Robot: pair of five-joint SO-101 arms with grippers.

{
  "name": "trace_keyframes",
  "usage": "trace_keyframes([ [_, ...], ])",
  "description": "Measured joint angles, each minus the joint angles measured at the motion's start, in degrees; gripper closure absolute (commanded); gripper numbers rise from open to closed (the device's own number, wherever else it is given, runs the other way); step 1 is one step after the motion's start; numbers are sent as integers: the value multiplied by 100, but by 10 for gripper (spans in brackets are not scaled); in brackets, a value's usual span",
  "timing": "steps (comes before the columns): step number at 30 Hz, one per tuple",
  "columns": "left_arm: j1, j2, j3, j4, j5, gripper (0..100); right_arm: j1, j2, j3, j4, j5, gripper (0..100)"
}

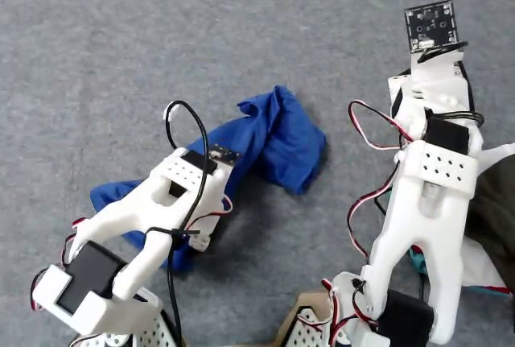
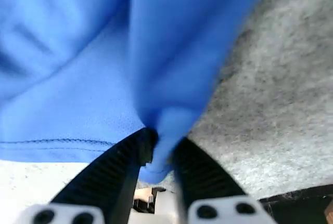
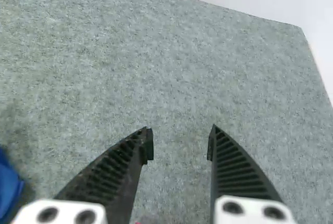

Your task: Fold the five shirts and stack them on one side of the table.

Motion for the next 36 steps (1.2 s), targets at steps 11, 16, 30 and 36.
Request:
trace_keyframes([
  [11,-1662,0,-1705,26,9,981,0,0,0,0,0,810],
  [16,-2857,0,-2664,35,0,979,0,0,0,0,0,810],
  [30,-3868,958,-3095,176,-141,743,-193,0,0,0,0,810],
  [36,-3824,1266,-3859,1064,0,744,-193,0,0,0,0,810],
])
